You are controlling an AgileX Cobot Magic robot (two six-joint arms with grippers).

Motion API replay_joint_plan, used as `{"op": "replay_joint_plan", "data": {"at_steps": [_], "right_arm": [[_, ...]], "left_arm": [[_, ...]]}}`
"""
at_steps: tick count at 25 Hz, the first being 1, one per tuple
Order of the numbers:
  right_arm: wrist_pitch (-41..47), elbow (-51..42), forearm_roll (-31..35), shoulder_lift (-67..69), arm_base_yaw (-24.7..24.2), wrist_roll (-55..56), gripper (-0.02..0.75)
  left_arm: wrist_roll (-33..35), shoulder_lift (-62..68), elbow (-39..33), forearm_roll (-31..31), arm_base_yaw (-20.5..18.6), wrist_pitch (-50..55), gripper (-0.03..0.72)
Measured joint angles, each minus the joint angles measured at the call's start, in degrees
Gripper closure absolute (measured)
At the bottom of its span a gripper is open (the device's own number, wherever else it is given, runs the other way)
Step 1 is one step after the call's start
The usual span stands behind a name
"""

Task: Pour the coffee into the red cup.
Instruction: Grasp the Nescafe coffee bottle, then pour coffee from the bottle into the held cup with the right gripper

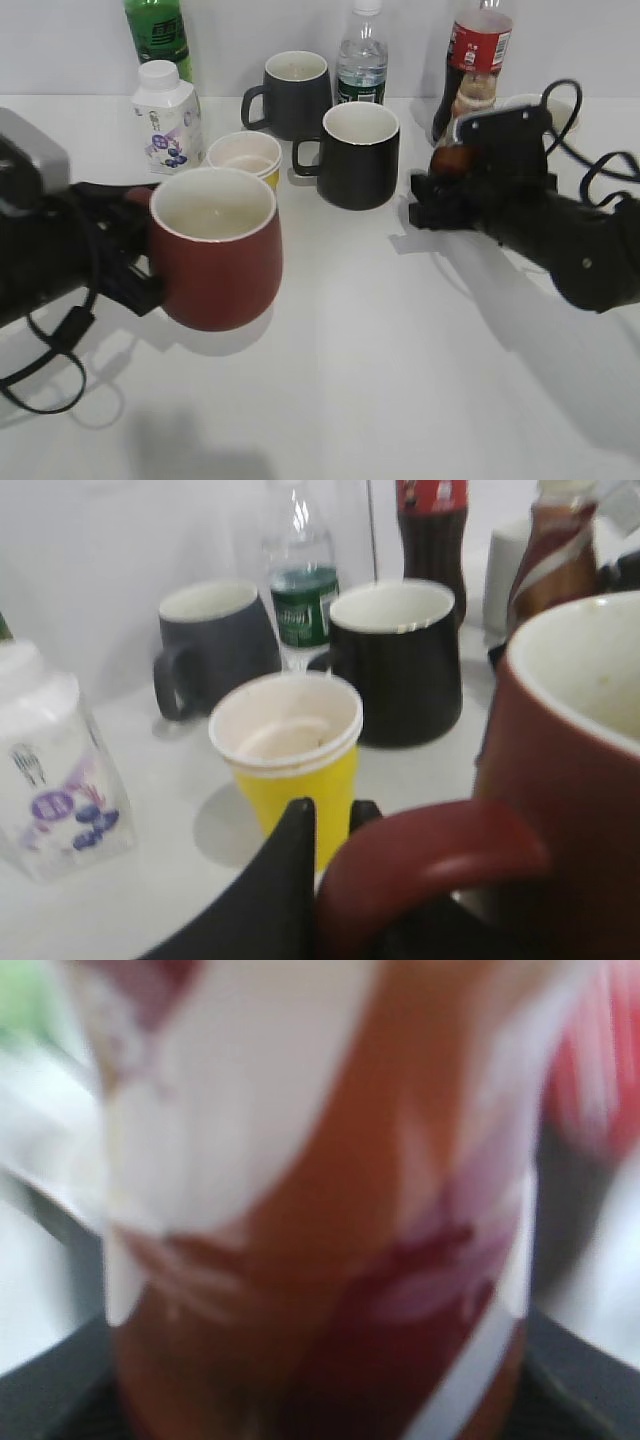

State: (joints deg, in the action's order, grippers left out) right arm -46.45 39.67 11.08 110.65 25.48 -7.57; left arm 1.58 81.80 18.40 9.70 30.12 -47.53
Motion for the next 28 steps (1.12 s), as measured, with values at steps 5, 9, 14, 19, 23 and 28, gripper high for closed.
{"op": "replay_joint_plan", "data": {"at_steps": [5,9,14,19,23,28], "right_arm": [[0.4,0.0,-7.6,-7.3,0.0,-3.5,0.234],[0.4,2.3,-16.6,-11.3,0.0,-4.6,0.234],[2.9,5.9,-28.4,-11.6,0.0,-4.8,0.234],[3.1,7.3,-38.4,-11.7,0.0,-8.1,0.234],[3.3,7.4,-42.4,-11.7,0.0,-13.7,0.234],[3.8,7.4,-43.2,-11.7,0.0,-22.9,0.234]], "left_arm": [[0.0,6.5,3.7,1.0,0.0,0.0,0.614],[0.0,11.6,9.3,3.6,0.0,-0.1,0.614],[-0.5,15.8,13.5,5.4,0.0,-0.2,0.614],[-2.6,17.0,14.5,8.6,0.1,-2.4,0.614],[-3.7,17.0,14.9,10.3,0.5,-4.5,0.614],[-4.0,17.0,15.2,12.1,1.2,-4.7,0.614]]}}
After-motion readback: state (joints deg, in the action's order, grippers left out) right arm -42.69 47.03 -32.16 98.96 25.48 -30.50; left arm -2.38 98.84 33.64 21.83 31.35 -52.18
